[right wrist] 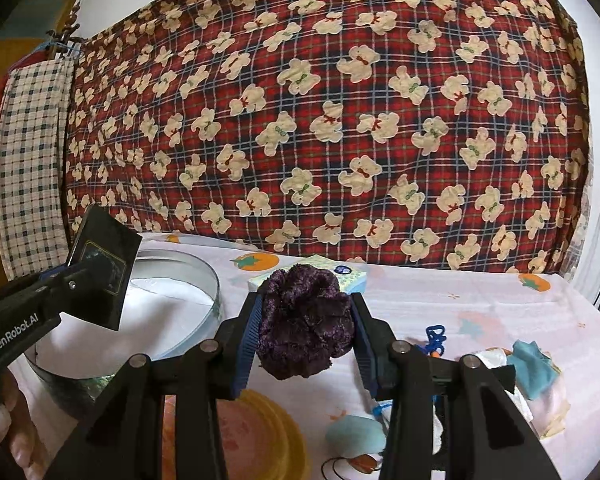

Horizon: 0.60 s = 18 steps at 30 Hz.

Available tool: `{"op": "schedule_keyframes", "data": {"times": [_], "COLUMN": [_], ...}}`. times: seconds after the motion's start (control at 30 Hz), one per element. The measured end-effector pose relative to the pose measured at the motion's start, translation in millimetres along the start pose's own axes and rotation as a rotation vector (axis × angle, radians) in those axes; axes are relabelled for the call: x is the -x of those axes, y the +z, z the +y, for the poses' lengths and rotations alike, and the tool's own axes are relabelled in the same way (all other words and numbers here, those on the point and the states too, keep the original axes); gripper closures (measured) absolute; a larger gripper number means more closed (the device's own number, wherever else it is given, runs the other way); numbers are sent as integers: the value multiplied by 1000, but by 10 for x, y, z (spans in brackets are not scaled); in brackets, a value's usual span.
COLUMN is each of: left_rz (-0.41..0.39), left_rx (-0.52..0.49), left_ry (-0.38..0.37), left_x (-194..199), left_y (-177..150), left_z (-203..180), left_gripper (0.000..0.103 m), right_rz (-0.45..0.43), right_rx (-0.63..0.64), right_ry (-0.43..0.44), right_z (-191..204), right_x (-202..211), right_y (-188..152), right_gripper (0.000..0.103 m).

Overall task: Organize soft objects
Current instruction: 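Carry the black box over the metal tin while the right gripper carries the scrunchie there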

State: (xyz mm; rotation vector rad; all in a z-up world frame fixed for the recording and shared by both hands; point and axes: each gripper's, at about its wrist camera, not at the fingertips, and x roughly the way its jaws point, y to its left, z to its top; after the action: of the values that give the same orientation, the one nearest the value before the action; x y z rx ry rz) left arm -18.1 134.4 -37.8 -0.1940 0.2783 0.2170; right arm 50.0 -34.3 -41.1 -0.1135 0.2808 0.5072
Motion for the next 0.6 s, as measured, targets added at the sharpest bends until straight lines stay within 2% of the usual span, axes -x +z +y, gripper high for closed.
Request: {"op": "schedule_keyframes", "data": {"times": [0.3, 0.43, 0.6], "left_rz": [53, 80, 137], "left_rx": [29, 53, 73], "left_ry": [-14, -40, -28], "left_x": [-30, -40, -113], "left_y": [98, 171, 266], "left_z": [208, 343, 572], "left_gripper": [93, 93, 93], "right_rz": [39, 64, 108], "right_rx": [-17, -30, -21], "right_ry": [65, 120, 189], "right_z": [101, 196, 414], "right_x": [-94, -140, -242], "right_y": [70, 200, 418], "right_gripper": [57, 57, 57]}}
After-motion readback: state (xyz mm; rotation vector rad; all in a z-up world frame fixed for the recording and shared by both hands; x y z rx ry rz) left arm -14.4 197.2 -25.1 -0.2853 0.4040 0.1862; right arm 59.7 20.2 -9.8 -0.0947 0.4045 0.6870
